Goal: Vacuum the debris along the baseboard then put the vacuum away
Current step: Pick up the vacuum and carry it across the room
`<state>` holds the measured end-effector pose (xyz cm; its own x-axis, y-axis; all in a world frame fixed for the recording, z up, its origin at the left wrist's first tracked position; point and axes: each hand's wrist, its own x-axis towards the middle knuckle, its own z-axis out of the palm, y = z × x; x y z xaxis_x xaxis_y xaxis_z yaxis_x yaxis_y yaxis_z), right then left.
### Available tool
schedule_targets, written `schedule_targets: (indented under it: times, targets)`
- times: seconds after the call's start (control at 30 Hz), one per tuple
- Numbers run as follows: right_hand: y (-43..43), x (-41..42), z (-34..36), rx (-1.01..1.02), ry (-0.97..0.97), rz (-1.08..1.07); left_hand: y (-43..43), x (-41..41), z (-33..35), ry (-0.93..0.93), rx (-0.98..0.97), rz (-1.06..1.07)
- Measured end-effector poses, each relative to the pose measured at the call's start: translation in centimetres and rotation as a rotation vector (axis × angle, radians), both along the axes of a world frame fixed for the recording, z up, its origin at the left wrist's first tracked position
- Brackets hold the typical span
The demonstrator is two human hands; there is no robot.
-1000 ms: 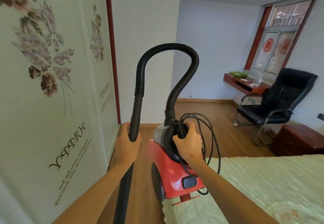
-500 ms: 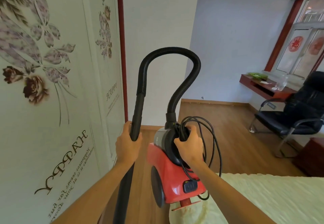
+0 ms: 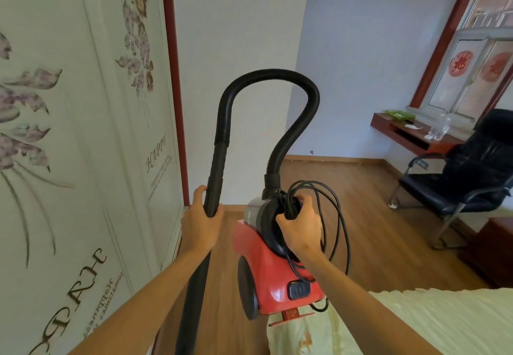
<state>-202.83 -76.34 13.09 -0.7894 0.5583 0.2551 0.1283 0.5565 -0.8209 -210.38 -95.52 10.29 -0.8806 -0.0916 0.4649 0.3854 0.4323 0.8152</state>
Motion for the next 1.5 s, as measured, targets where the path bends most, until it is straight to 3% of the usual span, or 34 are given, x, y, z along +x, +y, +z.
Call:
schedule_targets:
  times: [0.37,1.0,1.5]
  targets:
    - [7.1,-13.7,-0.3,0.008,-0.025,-0.03,6.8,-14.3,-1.2,0.009,-0.067,-0.031]
    - [19.2,-38.6,0.2,0.074,-0.035,-0.097,20.2,-40.6,-1.1,-0.056,0.006,-0.037]
    - [25.2,-57.4,-0.9,-0.034,-0.003,-0.308,29.0,-63.3,-2.1,-0.075,-0.041,-0.303]
